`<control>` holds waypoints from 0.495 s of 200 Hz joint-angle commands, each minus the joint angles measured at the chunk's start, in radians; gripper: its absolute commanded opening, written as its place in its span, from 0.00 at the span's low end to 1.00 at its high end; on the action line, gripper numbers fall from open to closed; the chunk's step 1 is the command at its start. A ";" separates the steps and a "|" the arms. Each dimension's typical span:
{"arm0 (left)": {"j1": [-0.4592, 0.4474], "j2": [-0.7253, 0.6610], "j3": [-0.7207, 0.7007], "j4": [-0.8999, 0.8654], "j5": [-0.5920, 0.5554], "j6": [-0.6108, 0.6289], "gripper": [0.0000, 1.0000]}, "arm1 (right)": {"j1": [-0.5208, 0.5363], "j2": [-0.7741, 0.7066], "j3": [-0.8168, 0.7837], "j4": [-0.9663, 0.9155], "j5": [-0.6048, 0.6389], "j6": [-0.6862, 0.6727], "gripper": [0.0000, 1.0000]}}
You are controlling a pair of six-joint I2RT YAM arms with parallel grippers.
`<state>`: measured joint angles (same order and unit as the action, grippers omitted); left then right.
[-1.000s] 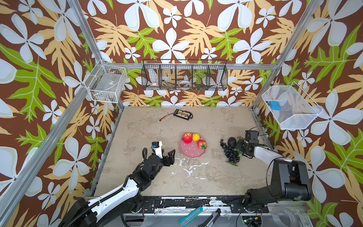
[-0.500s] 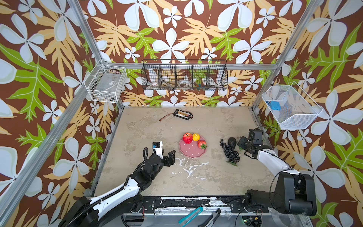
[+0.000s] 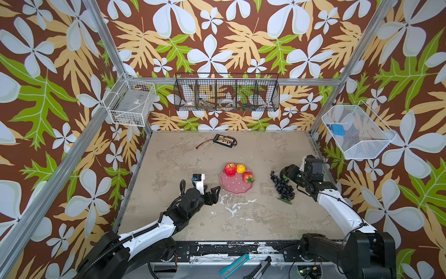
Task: Arrange fruit in a fruit bowl
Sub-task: Pick up the fruit from the middle-right of the table.
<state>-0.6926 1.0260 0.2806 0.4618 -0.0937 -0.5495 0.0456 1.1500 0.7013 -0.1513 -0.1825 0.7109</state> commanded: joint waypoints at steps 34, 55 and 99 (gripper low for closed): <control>-0.018 0.103 0.088 0.133 0.146 -0.106 0.77 | 0.239 -0.005 0.007 0.137 -0.005 0.208 0.58; -0.042 0.147 0.121 0.158 0.153 -0.123 0.75 | 0.315 0.013 0.019 0.182 -0.002 0.246 0.58; -0.085 0.228 0.154 0.243 0.186 -0.177 0.63 | 0.437 0.038 0.028 0.258 0.026 0.295 0.58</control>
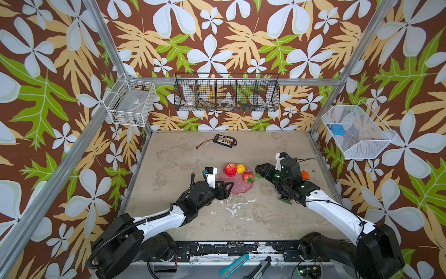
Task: Arrange fruit in a fruit bowl
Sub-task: Pick up the fruit from the middle-right of the table, then place the fruit in the fruit bowl.
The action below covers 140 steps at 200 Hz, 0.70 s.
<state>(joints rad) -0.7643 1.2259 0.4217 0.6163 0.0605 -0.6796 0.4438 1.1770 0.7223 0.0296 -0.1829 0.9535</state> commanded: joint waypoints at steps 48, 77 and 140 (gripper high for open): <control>-0.047 0.083 0.047 0.116 0.039 -0.054 0.52 | 0.121 0.045 0.012 0.131 0.039 0.084 0.58; -0.050 0.108 0.057 0.138 0.049 -0.064 0.45 | 0.166 0.073 0.028 0.150 0.052 0.097 0.58; -0.055 0.130 0.078 0.146 0.053 -0.072 0.26 | 0.219 0.114 0.051 0.173 0.060 0.103 0.59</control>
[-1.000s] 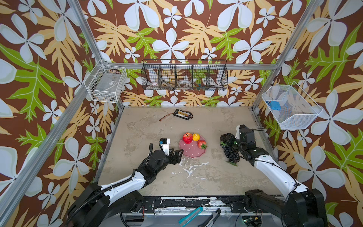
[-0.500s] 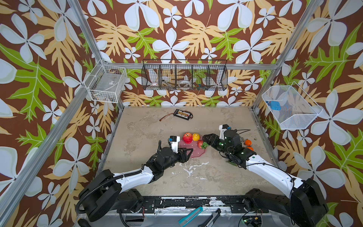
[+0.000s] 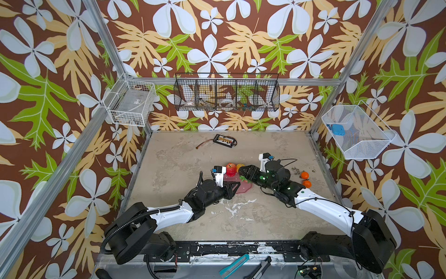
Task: Arrange fruit in a fruit bowl
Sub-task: Place the fruit in the fruit bowl.
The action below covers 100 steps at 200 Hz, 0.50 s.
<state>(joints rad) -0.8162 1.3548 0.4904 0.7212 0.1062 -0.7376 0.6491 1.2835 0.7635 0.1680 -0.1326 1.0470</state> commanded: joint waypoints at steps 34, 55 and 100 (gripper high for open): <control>-0.003 0.005 0.014 0.040 0.004 -0.013 0.25 | 0.027 0.020 0.016 0.041 0.008 0.011 0.58; -0.003 0.010 0.014 0.034 0.000 -0.013 0.27 | 0.034 0.019 0.019 0.038 0.010 0.009 0.58; -0.003 0.015 0.015 0.040 0.004 -0.018 0.26 | 0.042 0.022 0.020 0.042 0.011 0.009 0.58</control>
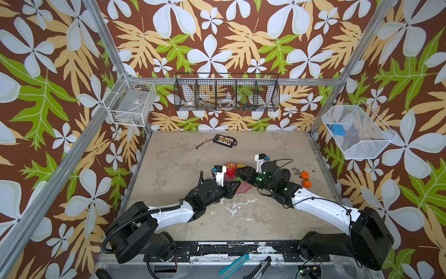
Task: Arrange fruit in a fruit bowl
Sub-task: Place the fruit in the fruit bowl.
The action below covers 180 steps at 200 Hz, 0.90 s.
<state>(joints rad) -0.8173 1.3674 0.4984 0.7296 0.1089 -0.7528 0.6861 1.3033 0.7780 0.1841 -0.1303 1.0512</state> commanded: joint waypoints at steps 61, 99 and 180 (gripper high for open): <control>-0.002 -0.005 0.002 0.032 0.001 0.000 0.19 | 0.021 0.013 0.006 0.031 0.009 0.007 0.58; -0.002 -0.005 0.002 0.032 -0.001 0.000 0.13 | 0.027 0.017 0.006 0.031 0.011 0.007 0.58; -0.002 -0.007 0.002 0.021 -0.007 0.002 0.05 | 0.028 0.010 0.001 0.025 0.024 0.003 0.59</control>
<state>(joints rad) -0.8192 1.3647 0.4984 0.7338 0.1135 -0.7528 0.7132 1.3186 0.7788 0.1944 -0.1062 1.0588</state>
